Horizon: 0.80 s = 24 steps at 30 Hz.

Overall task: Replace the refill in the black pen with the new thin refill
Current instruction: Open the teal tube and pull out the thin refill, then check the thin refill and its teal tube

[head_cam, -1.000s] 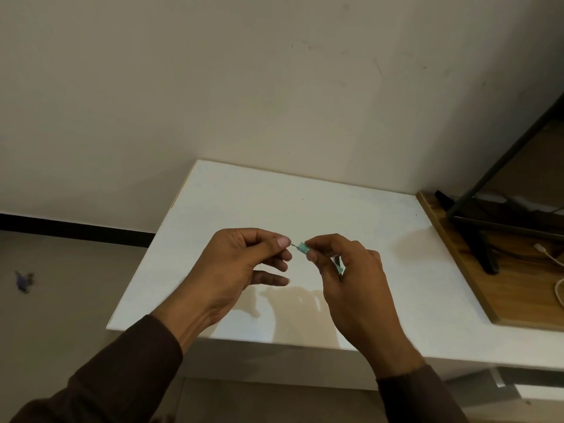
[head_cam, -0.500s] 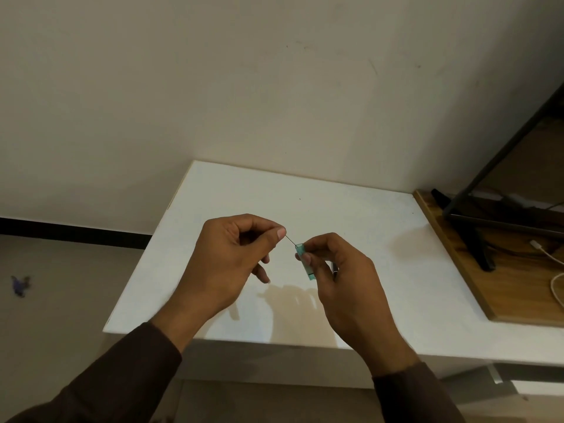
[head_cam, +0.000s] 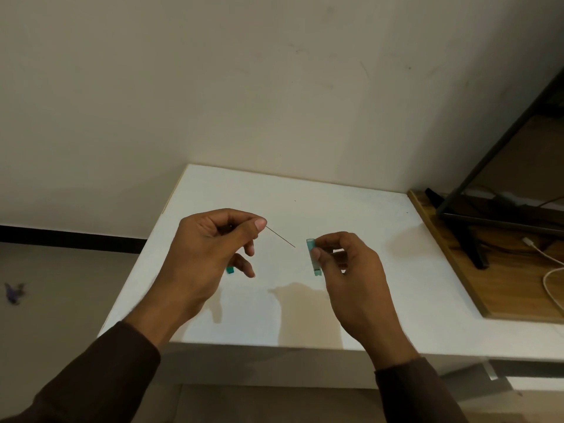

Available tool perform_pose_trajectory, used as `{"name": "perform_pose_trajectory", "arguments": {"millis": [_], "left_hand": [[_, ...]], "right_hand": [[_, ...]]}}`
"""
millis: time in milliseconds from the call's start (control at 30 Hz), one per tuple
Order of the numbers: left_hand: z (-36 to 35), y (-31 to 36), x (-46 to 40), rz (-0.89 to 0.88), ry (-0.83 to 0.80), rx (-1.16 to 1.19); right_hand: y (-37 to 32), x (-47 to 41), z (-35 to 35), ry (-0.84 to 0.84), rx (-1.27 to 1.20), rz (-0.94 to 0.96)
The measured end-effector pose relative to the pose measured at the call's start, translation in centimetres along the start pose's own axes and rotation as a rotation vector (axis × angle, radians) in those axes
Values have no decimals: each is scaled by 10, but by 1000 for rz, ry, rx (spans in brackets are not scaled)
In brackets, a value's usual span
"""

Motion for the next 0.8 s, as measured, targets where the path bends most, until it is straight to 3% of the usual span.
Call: {"name": "perform_pose_trajectory", "arguments": {"millis": [133,333,533,667,800], "left_hand": [[-12,-6,4,33,-79,-122],[-33,-20,10,36,-190,-304],[-23,-14,11,30,-155,-314],[14,-5,9,53,-49,-308],[63,-1,7,76,93,-332]], "right_hand": [[-2,-2,3,91,-204,-57],[-14,-2,-9,68,-371,-38],[-15,-3,-14,65,-419,-48],[-3,-5,-23,43,-271,-59],[8,-5,-58,-157,-14,-24]]}}
Point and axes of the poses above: each hand's wrist, its own x-axis away from the middle knuckle, its own z-axis out of the back of the hand, y = z × x, the point moved 7 cm from there along -x, towards the middle knuckle, and after that the axes turned 15 degrees about z, right-handed, at the moved point
